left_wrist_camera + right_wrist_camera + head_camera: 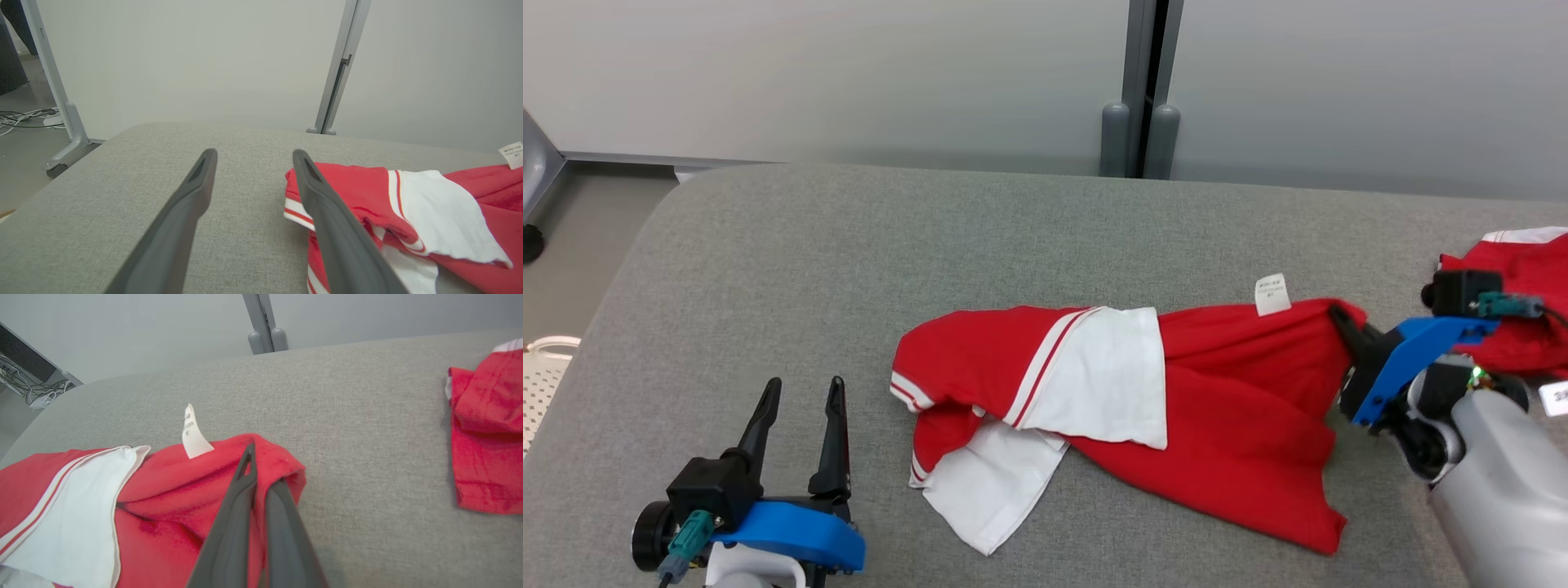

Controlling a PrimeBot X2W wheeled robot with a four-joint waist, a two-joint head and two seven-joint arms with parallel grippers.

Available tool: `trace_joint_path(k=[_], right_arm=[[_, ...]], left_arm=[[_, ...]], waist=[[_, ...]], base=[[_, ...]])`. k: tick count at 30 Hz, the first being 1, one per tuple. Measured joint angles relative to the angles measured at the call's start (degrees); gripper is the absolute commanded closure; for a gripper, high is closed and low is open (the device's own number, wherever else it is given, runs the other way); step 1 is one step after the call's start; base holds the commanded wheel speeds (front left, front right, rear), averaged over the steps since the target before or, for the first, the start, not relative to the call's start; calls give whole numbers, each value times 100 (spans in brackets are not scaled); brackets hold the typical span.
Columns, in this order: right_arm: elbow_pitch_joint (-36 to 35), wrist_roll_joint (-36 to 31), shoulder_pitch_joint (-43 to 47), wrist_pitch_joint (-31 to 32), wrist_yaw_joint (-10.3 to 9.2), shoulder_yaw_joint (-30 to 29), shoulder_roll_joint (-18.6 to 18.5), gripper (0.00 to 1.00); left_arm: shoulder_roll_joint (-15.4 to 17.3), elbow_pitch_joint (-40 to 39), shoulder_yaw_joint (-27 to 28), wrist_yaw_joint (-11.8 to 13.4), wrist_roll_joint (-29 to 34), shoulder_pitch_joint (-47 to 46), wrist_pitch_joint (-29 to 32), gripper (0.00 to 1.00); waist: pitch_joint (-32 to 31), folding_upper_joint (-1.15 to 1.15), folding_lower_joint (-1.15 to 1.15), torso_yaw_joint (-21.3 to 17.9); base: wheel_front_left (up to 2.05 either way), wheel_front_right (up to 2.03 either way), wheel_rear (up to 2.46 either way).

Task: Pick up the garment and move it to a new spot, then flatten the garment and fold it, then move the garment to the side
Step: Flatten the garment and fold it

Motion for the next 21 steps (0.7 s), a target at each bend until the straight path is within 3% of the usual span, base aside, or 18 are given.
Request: trace_joint_path(k=[2, 4, 9, 14, 17, 21], right_arm=[[-30, 14, -91, -3, 0, -13, -92, 100], [-29, -7, -426, 13, 0, -83, -486, 100], [120, -243, -1051, 91, 1, -167, -1042, 100], [493, -552, -1582, -30, 1, -252, -1258, 100], [935, -887, -2168, -453, 0, -382, -1527, 100], [1249, -1238, -2569, -1034, 0, -363, -1547, 100]], left_arm=[[-10, -15, -14, -8, 3, -4, 0, 0], [-83, -47, -85, -47, 49, -117, 1, 0], [-159, -57, -138, -96, 59, -313, 0, 0], [-223, -59, -171, -131, 102, -487, 0, 0], [-299, -87, -200, -156, 152, -681, 1, 0], [-347, -73, -203, -192, 194, -803, 0, 0]], waist=[[40, 0, 0, -8], [207, 1, 2, 20], [587, 1, 2, 147], [925, 1, 2, 289], [1255, 1, 2, 452], [1519, 1, 3, 614]], base=[[0, 0, 0], [0, 0, 0], [0, 0, 0], [0, 0, 0], [0, 0, 0], [0, 0, 0]])
